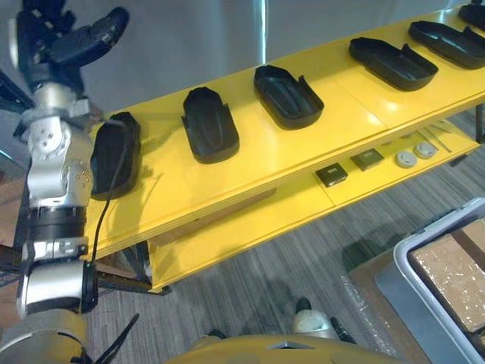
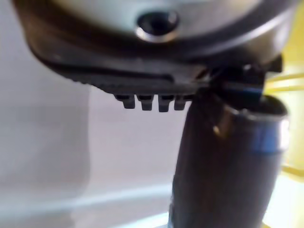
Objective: Walk over and take three plastic housings, then place them on the shelf
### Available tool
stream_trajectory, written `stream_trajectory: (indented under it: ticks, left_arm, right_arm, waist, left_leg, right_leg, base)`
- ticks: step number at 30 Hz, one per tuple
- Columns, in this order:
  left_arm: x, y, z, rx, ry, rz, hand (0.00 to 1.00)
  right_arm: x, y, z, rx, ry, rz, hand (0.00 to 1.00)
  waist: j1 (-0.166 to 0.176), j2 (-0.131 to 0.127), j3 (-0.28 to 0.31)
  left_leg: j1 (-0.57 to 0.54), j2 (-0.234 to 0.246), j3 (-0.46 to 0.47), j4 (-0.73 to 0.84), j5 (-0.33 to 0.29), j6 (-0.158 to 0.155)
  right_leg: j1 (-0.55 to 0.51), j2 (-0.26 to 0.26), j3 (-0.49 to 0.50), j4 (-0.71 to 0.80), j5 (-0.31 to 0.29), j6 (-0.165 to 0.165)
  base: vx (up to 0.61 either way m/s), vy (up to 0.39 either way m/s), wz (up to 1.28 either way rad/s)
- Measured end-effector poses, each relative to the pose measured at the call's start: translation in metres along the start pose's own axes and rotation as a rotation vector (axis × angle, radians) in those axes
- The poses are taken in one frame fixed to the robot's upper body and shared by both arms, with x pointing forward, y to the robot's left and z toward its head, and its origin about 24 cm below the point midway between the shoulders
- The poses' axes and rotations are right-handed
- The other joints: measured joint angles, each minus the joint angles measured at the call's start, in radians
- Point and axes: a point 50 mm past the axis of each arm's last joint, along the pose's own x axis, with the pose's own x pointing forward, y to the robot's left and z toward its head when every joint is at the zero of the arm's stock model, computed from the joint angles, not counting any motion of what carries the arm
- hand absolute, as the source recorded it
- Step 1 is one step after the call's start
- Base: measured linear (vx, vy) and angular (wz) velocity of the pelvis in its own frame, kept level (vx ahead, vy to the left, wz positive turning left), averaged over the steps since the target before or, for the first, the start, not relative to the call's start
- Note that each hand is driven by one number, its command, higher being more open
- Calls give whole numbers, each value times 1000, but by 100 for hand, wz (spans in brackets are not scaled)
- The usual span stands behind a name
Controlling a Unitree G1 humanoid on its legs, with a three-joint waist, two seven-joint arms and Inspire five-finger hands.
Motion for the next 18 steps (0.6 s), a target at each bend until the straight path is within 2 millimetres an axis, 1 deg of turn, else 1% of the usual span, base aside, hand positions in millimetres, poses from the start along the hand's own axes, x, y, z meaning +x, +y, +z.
stream_trajectory:
  ticks: [1, 2, 4, 5, 7, 9, 12, 13, 14, 18]
  left_arm:
    - [-7, 2, -3, 13, 4, -1, 100]
    - [-18, 3, -9, 21, 14, -10, 100]
    - [-49, 0, -29, 49, 70, -47, 100]
    - [-59, -1, -35, 54, 95, -58, 100]
    - [-86, 2, -55, 100, 188, -75, 100]
    - [-100, 3, -65, 110, 244, -76, 100]
    - [-114, 4, -77, 153, 307, -91, 100]
    - [-116, 4, -79, 172, 318, -91, 100]
    - [-120, 5, -86, 195, 348, -88, 100]
    - [-122, 7, -89, 235, 357, -78, 100]
  right_arm:
    - [0, 0, -1, 0, 3, -3, 100]
    - [0, -1, -3, 0, 12, -7, 100]
    - [-1, -1, -6, -1, 34, -10, 100]
    - [-1, -1, -7, -1, 37, -10, 100]
    - [1, 3, -2, 0, 28, -6, 100]
    - [3, 6, 2, -2, 17, 3, 100]
    - [4, 12, 6, -27, 6, 27, 100]
    - [4, 13, 5, -29, 7, 31, 100]
    - [4, 13, 5, -29, 13, 32, 100]
    - [4, 13, 4, -29, 19, 31, 100]
  waist:
    - [3, -1, 0]
    - [16, -3, -2]
    - [43, -15, -16]
    - [49, -20, -20]
    - [66, -33, -29]
    - [78, -41, -36]
    - [86, -45, -46]
    - [87, -45, -50]
    - [91, -39, -60]
    - [95, -31, -64]
  left_leg:
    - [-1, -1, -6, -1, 1, 1]
    - [1, -3, -14, -3, 1, 1]
    - [0, -10, -32, -9, 4, 2]
    - [0, -14, -41, -15, 6, 3]
    - [0, -20, -50, -20, 8, 3]
    - [4, -28, -54, -38, 19, 7]
    - [6, -36, -70, -63, 37, 11]
    - [8, -37, -71, -67, 39, 11]
    - [10, -38, -74, -73, 44, 13]
    - [11, -38, -83, -76, 50, 14]
  right_leg:
    - [4, -1, -7, -1, -1, 0]
    - [9, -3, -11, -2, -2, 1]
    - [26, -8, -35, -12, -2, 2]
    - [31, -9, -39, -15, -2, 2]
    - [38, -14, -49, -17, -3, 2]
    - [38, -17, -53, -17, -3, 2]
    - [38, -19, -66, -16, -2, 2]
    - [38, -19, -66, -16, -2, 2]
    - [39, -19, -73, -15, -2, 2]
    - [39, -18, -84, -16, -4, -1]
  base:
    - [18, -4, 24]
    - [20, -1, 21]
    - [21, -2, 28]
    - [13, 2, 33]
    - [-15, 18, 18]
    - [-25, 12, 7]
    - [-23, 4, 13]
    - [0, 0, 0]
    - [0, 0, 0]
    - [-34, -7, 5]
